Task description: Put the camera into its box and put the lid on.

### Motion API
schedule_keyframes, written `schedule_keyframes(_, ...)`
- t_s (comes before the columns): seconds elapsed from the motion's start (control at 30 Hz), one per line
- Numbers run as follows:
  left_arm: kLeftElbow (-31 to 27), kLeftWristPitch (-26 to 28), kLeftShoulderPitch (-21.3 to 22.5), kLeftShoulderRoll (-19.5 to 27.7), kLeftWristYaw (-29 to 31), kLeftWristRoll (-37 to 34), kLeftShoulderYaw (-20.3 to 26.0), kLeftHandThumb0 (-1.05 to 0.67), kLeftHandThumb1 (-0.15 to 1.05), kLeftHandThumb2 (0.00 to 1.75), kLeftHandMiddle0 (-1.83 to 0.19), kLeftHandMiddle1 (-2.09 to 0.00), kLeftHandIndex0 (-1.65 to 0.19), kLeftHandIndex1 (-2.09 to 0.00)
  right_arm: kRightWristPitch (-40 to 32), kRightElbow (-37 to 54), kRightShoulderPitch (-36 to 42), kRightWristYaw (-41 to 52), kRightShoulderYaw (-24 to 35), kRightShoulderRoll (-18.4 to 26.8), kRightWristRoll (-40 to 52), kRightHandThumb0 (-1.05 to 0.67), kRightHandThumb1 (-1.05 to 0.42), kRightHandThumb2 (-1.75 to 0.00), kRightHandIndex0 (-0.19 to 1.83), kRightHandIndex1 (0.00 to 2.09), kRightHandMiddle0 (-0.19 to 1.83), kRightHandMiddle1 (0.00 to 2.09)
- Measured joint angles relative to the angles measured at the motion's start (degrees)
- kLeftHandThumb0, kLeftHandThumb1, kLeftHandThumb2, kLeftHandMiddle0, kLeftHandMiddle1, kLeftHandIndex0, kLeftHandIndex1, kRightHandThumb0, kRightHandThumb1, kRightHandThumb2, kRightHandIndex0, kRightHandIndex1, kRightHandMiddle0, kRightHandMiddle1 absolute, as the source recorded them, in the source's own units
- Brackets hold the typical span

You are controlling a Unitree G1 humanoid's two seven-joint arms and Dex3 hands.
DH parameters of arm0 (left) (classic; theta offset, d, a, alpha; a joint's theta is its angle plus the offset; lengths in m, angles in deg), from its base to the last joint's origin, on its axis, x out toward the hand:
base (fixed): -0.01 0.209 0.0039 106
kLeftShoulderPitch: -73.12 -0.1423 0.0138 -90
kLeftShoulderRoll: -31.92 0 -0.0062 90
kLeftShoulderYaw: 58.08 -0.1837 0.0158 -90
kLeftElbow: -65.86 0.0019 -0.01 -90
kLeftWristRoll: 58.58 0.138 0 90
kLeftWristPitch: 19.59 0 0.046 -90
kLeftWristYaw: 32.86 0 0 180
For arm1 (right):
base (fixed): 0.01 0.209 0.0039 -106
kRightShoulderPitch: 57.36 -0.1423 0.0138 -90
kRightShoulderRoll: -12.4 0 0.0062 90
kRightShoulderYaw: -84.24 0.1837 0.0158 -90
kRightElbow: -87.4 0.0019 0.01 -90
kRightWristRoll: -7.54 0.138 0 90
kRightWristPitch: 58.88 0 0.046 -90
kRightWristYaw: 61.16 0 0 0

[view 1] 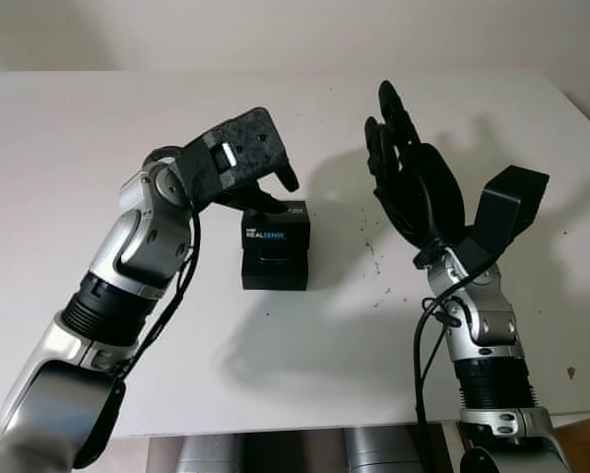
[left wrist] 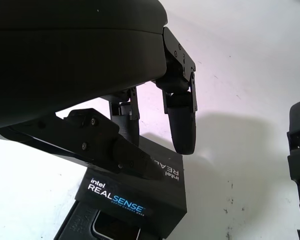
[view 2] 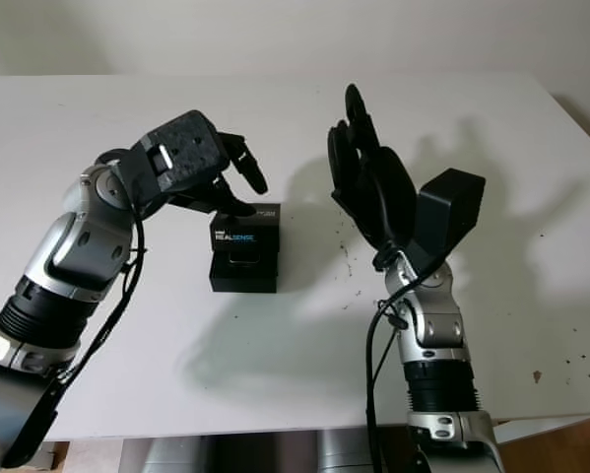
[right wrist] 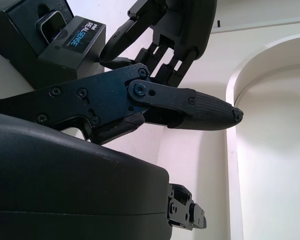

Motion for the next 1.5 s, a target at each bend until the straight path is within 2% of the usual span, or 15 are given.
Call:
schedule_keyframes(0.1,-0.27,-1.36,-0.63,0.17,0.24,-0.92,0.01,-0.14,0.9,0.05,-0.49,-1.42,-0.39,-1.46,0.0,0.0,0.0,0.0,-0.01,0.03,0.02,-0.71,-1.05,-0.59,-0.19,0.0,-0.19,0.0)
schedule_keyframes(0.2,-1.43,-0.09,-0.64,0.73,1.44,-0.59,-0.52,-0.3,0.88,0.05,-0.32,-1.46,-0.19,-1.39,0.01,-0.02,0.0,-0.01,-0.03,0.03,-0.01,-0.71,-1.05,-0.59,-0.19,0.0,-0.19,0.0)
schedule_keyframes(0.23,-1.81,0.38,-0.63,1.12,1.8,-0.1,-0.98,-0.43,0.9,0.06,-0.15,-1.34,-0.03,-1.25,0.02,-0.06,-0.01,0.01,-0.03,0.04,-0.02,-0.71,-1.05,-0.59,-0.19,0.0,-0.19,0.0)
schedule_keyframes(0.27,-2.04,0.49,-0.55,1.71,2.54,0.34,-1.41,-0.54,0.94,0.06,-0.05,-1.09,0.06,-0.99,0.02,-0.15,-0.01,0.04,-0.03,0.04,-0.02,-0.71,-1.05,-0.59,-0.19,0.0,-0.19,0.0)
schedule_keyframes(0.37,-2.23,0.35,0.6,4.38,5.67,0.66,-2.03,-0.72,1.02,0.06,-0.01,-0.32,0.05,-0.27,0.08,-0.38,-0.02,0.31,-0.02,0.26,-0.04,-0.71,-1.05,-0.59,-0.19,0.0,-0.19,0.0)
schedule_keyframes(0.47,-2.1,-0.5,3.25,6.53,6.92,0.21,-1.19,-0.83,1.04,0.08,0.06,-0.08,0.1,-0.1,0.14,-0.46,-0.03,0.39,-0.02,0.39,-0.04,-0.71,-1.05,-0.59,-0.19,0.0,-0.19,0.0)
schedule_keyframes(0.57,-0.05,-5.46,5.71,8.42,6.87,-1.05,0.63,-0.85,1.04,0.09,0.11,-0.04,0.16,-0.05,0.15,-0.65,-0.08,0.46,-0.04,0.42,-0.07,-0.71,-1.05,-0.59,-0.19,0.0,-0.19,0.0)
schedule_keyframes(0.63,3.07,-10.3,6.88,9.28,6.61,-3.39,2.89,-0.9,1.04,0.08,0.13,-0.04,0.18,-0.04,0.15,-0.93,-0.11,0.44,-0.03,0.49,-0.1,-0.71,-1.05,-0.59,-0.19,0.0,-0.19,0.0)
schedule_keyframes(0.73,8.13,-14.47,8.63,9.85,6.5,-6.4,5.77,-0.98,1.02,0.06,0.17,-0.03,0.18,-0.03,0.15,-1.09,-0.13,0.39,-0.02,0.68,-0.12,-0.71,-1.05,-0.6,-0.19,0.0,-0.19,0.0)
schedule_keyframes(0.9,14.73,-19.59,9.21,11.2,8.63,-7.8,6.17,-0.96,0.99,0.05,0.18,-0.03,0.19,0.0,0.15,-1.09,-0.13,0.42,-0.01,0.78,-0.07,-0.71,-1.05,-0.6,-0.19,0.0,-0.19,0.0)
schedule_keyframes(1.23,20.16,-25.75,9.29,11.77,15.92,-6.72,2.21,-0.93,1.03,0.06,0.08,-0.07,0.08,-0.07,0.14,-1.07,-0.13,0.33,-0.01,0.93,-0.21,-0.7,-1.05,-0.6,-0.19,0.0,-0.19,0.0)
schedule_keyframes(1.37,20.15,-26.0,9.29,11.62,20.14,-7.28,1.11,-0.84,1.02,0.05,0.05,-0.07,0.06,-0.08,0.14,-1.07,-0.14,0.3,0.11,0.95,-0.06,-0.7,-1.05,-0.6,-0.19,0.0,-0.19,0.0)
schedule_keyframes(1.5,19.29,-25.64,9.27,11.22,21.0,-7.39,0.85,-0.86,1.01,0.05,0.06,-0.06,0.08,-0.06,0.12,-1.07,-0.15,-0.24,0.24,0.93,0.14,-0.7,-1.05,-0.6,-0.19,0.0,-0.19,0.0)
